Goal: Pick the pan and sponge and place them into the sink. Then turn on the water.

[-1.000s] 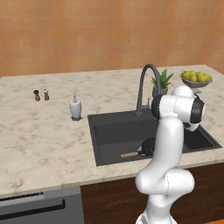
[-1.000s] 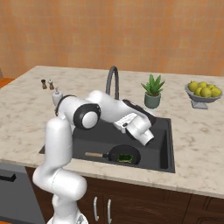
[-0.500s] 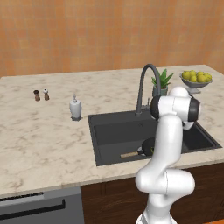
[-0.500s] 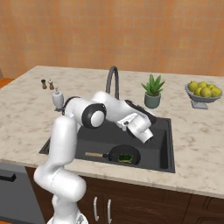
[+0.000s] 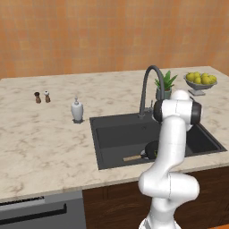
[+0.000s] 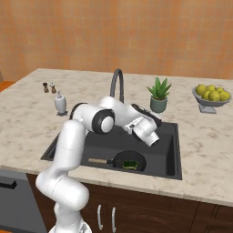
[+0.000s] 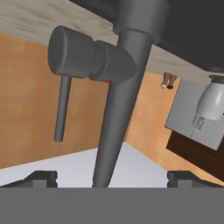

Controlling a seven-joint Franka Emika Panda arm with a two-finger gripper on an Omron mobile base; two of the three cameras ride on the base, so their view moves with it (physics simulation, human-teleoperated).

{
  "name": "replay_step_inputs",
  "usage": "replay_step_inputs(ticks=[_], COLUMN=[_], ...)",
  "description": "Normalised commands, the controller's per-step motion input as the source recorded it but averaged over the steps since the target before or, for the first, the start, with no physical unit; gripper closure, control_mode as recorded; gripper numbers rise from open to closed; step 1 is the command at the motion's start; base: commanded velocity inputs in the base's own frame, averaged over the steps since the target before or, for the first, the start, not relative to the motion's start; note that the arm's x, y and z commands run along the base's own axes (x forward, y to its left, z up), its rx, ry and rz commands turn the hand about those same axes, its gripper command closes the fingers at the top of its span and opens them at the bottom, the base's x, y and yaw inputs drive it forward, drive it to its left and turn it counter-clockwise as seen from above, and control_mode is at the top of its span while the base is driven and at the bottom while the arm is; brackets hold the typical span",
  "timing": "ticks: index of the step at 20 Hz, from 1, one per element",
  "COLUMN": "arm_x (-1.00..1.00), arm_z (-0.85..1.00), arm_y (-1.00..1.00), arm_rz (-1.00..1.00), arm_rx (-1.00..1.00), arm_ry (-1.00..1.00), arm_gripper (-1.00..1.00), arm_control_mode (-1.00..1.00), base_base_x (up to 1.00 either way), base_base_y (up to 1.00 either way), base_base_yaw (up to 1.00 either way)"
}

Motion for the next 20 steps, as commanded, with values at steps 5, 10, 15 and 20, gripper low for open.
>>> replay_step_inputs(ticks=[5, 10, 15, 20], arm_x=[0.33, 0.28, 0.16, 0.17], arm_z=[-0.07, -0.1, -0.05, -0.06], arm_y=[0.0, 0.0, 0.0, 0.0], arm_rz=[0.0, 0.0, 0.0, 0.0], arm_rx=[0.01, 0.01, 0.02, 0.02], arm_ry=[0.0, 0.0, 0.0, 0.0], arm_gripper=[-1.0, -1.0, -1.0, -1.0], arm_control_mode=[-1.0, -1.0, -1.0, -1.0], base_base_x=[0.0, 0.0, 0.0, 0.0], base_base_y=[0.0, 0.0, 0.0, 0.0], base_base_yaw=[0.0, 0.0, 0.0, 0.0])
